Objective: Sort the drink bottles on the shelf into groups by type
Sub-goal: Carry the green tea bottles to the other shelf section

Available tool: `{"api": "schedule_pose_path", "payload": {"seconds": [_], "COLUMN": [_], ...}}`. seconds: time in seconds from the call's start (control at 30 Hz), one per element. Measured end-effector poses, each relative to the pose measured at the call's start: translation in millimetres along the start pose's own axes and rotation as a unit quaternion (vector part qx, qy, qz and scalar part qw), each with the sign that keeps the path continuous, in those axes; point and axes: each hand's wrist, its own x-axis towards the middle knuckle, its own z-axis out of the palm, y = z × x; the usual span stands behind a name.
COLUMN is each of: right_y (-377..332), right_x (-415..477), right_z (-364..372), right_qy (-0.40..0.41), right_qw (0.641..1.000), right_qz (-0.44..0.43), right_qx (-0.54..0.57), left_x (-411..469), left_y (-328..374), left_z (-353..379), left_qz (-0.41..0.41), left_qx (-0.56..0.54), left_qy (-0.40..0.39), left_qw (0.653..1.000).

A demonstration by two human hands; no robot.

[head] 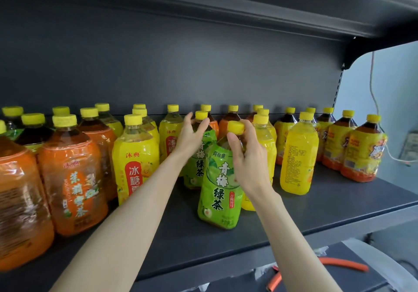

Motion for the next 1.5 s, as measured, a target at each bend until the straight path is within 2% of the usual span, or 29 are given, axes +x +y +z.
{"api": "schedule_pose_path", "payload": {"seconds": [0.23, 0.37, 0.57, 0.73, 0.87, 1.03, 1.27, 1.5], "right_y": [4, 5, 14, 12, 8, 5, 16, 19], "right_x": [5, 6, 5, 2, 0, -9, -53, -78], "right_z": [-1, -6, -25, -30, -26, -27, -18, -18], "right_qy": [-0.032, -0.036, -0.052, -0.056, -0.069, -0.020, -0.023, -0.038], "right_qw": [0.999, 0.998, 0.989, 0.983, 0.976, 0.973, 0.982, 0.959], "right_qz": [-0.007, -0.007, 0.003, 0.009, 0.038, 0.043, 0.073, 0.185], "right_qx": [0.002, 0.041, 0.136, 0.172, 0.202, 0.228, 0.171, 0.210], "left_x": [-2, -27, -60, -88, -105, -128, -151, -181], "left_y": [-6, -1, 11, 20, 28, 30, 12, -12], "left_z": [-2, -8, -21, -33, -43, -49, -40, -32], "left_qz": [0.093, 0.141, 0.166, 0.190, 0.172, 0.163, 0.118, -0.027], "left_qx": [0.090, 0.087, 0.101, 0.122, 0.093, 0.034, -0.009, -0.124], "left_qy": [0.037, 0.065, 0.090, 0.111, 0.113, 0.126, 0.134, 0.106], "left_qw": [0.991, 0.984, 0.977, 0.968, 0.974, 0.978, 0.984, 0.986]}}
